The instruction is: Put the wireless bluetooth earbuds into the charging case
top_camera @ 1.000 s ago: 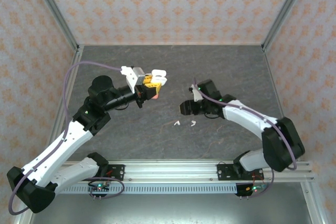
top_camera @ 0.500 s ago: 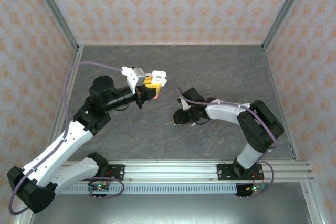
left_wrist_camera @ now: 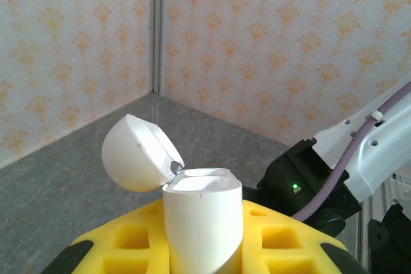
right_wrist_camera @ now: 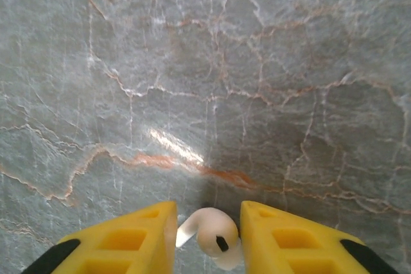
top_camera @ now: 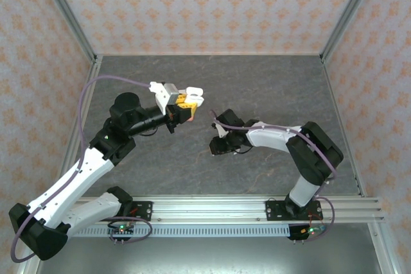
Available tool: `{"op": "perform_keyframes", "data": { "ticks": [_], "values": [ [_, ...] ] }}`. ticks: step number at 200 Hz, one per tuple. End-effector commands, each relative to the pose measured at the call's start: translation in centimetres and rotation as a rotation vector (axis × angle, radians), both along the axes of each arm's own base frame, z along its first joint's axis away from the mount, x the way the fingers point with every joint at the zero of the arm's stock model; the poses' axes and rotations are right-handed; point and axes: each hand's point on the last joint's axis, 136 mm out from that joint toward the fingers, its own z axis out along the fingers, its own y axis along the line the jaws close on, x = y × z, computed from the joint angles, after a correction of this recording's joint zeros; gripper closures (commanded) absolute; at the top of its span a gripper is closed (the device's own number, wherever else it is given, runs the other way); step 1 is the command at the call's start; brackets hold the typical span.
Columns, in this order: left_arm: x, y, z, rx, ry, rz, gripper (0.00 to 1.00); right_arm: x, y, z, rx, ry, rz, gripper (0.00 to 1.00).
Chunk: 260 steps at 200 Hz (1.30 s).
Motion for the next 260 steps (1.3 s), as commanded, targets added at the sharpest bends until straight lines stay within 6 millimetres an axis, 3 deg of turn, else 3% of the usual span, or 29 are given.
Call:
{"op": "perform_keyframes", "data": {
  "ticks": [1, 65, 156, 217, 260],
  "values": [
    [0.1, 0.0, 0.0, 0.015, -0.023, 0.008, 0.97, 0.2, -0.9, -0.6, -0.066, -0.003, -0.011, 0.71],
    [0.0, 0.2, 0.1, 0.022, -0.022, 0.019, 0.97, 0.5, -1.2, -0.2, -0.077, -0.03, -0.016, 0.81],
    [0.0, 0.1, 0.7, 0.013, -0.03, 0.015, 0.97, 2.4, -1.1, 4.5, -0.008, -0.188, -0.041, 0.82],
    [0.5, -0.3, 0.5, -0.004, -0.025, 0.007, 0.97, 5.1, -3.2, 12.6, 0.212, -0.356, -0.145, 0.81],
    [0.9, -0.7, 0.2, 0.006, -0.012, 0.002, 0.97, 5.7, -4.8, 19.1, 0.28, -0.515, -0.148, 0.81]
  ]
}}
